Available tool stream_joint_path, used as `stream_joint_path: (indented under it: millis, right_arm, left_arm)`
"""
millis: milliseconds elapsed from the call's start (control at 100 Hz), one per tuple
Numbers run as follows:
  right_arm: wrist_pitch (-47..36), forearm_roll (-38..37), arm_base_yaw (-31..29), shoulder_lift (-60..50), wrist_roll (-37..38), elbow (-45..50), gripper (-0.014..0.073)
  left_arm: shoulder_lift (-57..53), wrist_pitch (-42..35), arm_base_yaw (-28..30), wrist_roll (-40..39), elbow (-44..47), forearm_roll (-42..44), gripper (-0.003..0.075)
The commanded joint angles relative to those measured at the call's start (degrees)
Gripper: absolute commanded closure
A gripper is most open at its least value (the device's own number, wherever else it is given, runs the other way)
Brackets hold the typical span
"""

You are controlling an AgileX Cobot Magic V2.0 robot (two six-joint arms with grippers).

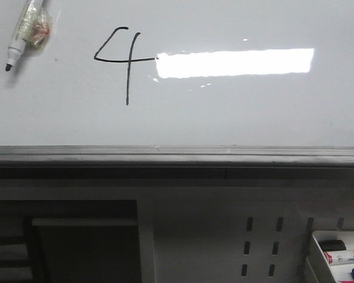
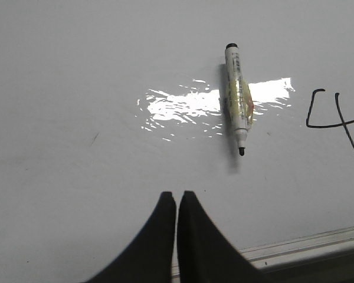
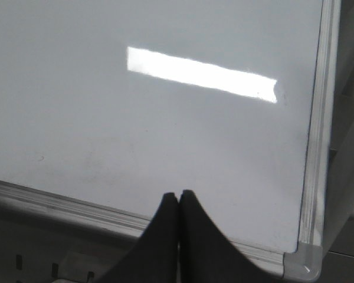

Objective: Write number 4 on whiteboard

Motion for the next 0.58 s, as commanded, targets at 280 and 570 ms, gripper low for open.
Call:
stream_joint_path:
  millis: [280,570]
  right_arm:
    - [-4.9,-0.7,0.0,-1.4,0.2,1.2,0.0658]
    - [-4.9,-0.7,0.0,-1.4,0.2,1.2,0.0658]
  left_arm:
    - [-1.5,-4.1,0.1,-0.8,1.6,0.0,0.0741]
    - [-1.5,-4.1,0.1,-0.8,1.6,0.0,0.0741]
